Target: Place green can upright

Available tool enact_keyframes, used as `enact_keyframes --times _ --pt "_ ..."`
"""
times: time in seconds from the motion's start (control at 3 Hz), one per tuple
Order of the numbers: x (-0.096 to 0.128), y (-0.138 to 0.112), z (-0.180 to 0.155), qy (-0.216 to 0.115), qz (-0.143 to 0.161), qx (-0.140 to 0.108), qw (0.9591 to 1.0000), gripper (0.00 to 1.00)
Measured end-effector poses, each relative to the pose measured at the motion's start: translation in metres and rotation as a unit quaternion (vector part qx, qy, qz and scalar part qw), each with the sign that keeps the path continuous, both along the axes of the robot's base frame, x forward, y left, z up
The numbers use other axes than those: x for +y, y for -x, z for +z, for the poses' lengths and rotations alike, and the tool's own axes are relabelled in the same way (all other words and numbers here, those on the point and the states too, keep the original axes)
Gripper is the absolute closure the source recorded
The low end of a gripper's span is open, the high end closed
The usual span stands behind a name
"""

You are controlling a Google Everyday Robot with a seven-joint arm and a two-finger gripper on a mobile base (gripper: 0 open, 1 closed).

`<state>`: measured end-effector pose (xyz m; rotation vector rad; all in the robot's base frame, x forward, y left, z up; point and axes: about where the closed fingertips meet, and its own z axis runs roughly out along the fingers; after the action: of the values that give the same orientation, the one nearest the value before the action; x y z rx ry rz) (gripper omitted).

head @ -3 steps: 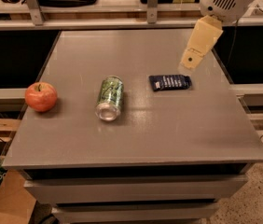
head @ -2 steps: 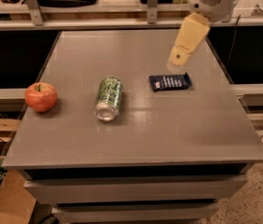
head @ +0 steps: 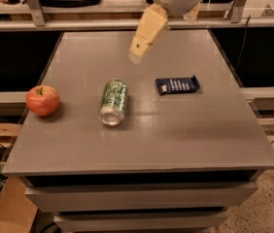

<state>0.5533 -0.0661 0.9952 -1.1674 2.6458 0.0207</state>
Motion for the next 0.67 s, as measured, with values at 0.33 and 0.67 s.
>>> enact_keyframes --times 0.33,0.67 --pt "0.029 0.008 -0.008 -0.004 -0.049 0.015 0.9987 0.00" --pt "0.049 0.023 -0.026 -0.008 -0.114 0.043 0.9926 0.00"
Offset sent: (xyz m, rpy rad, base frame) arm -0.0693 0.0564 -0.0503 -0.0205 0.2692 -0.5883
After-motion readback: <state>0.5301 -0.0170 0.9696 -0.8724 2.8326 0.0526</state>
